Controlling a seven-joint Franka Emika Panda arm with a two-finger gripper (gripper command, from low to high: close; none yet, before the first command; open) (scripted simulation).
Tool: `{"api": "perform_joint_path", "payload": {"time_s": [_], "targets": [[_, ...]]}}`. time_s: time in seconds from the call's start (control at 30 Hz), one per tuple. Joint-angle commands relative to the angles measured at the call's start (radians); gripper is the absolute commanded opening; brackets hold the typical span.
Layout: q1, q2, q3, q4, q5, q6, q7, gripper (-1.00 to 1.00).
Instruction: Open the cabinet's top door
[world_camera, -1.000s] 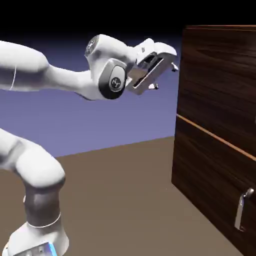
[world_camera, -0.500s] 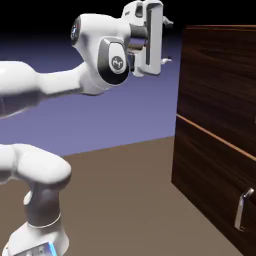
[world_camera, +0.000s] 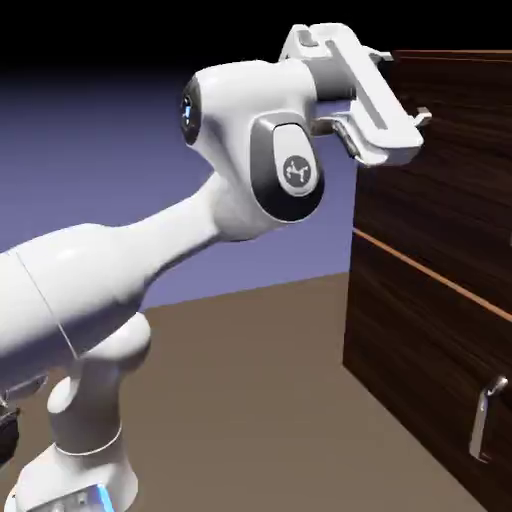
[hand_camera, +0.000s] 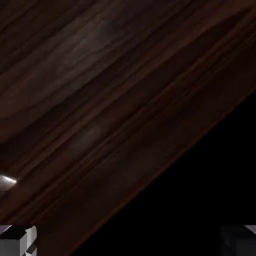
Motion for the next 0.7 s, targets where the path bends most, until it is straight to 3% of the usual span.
{"api": "perform_joint_path", "payload": {"time_s": [0.0, 0.4, 0.6, 0.63, 0.67], "targets": [[0.019, -0.017, -0.021, 0.011, -0.031, -0.004, -0.044, 0.00], [0.249, -0.217, -0.265, 0.146, -0.404, -0.046, -0.558, 0.00], [0.400, -0.204, -0.277, 0.284, -0.462, -0.051, -0.536, 0.00], [0.400, -0.204, -0.277, 0.284, -0.462, -0.051, -0.536, -1.00], [0.400, -0.204, -0.277, 0.284, -0.462, -0.051, -0.536, -1.00]]}}
